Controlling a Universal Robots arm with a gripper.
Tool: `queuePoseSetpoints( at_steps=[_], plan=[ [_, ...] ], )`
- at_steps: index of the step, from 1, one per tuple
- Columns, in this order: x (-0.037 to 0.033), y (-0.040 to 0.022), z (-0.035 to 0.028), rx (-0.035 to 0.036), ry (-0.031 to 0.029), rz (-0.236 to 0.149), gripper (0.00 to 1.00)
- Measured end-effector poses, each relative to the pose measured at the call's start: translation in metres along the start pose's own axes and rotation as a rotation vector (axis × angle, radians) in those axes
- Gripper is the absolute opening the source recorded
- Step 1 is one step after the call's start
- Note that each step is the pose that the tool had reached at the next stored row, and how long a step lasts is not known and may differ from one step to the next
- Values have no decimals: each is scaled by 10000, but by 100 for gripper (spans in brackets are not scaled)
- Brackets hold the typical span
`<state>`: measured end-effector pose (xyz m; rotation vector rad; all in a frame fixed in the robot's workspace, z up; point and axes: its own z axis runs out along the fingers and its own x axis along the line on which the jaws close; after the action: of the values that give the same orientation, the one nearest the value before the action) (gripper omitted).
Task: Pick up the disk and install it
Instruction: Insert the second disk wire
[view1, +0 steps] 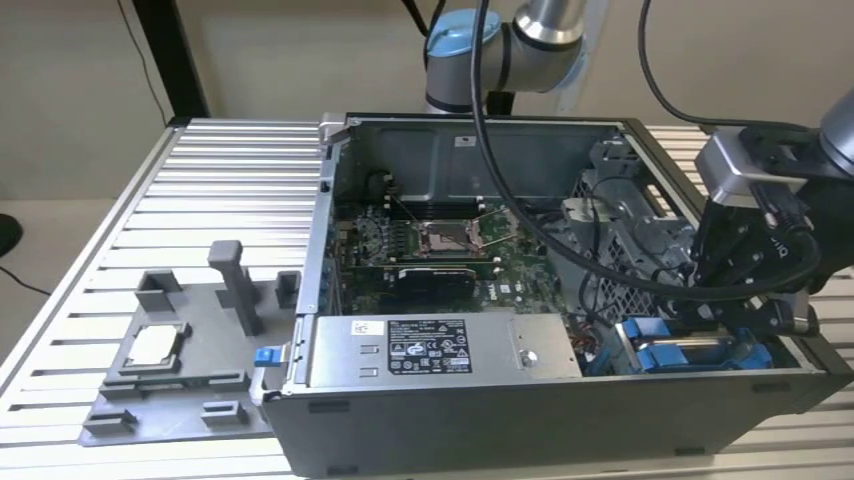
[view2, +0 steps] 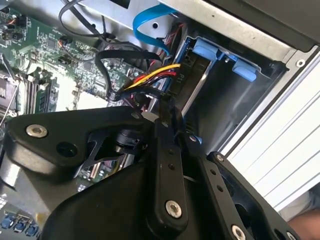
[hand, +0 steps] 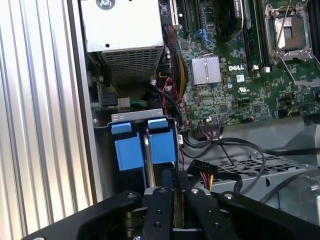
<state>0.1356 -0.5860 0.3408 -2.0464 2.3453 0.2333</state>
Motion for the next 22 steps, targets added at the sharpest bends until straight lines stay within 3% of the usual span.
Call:
queuePoseSetpoints(
  at_steps=[13, 20, 21, 22],
  plan=[
    [1, -10, 101, 16, 32, 1, 0],
    [2, -11, 112, 15, 16, 0, 0],
    [2, -11, 112, 13, 14, -1, 100],
    [0, -10, 101, 4, -6, -1, 100]
  ],
)
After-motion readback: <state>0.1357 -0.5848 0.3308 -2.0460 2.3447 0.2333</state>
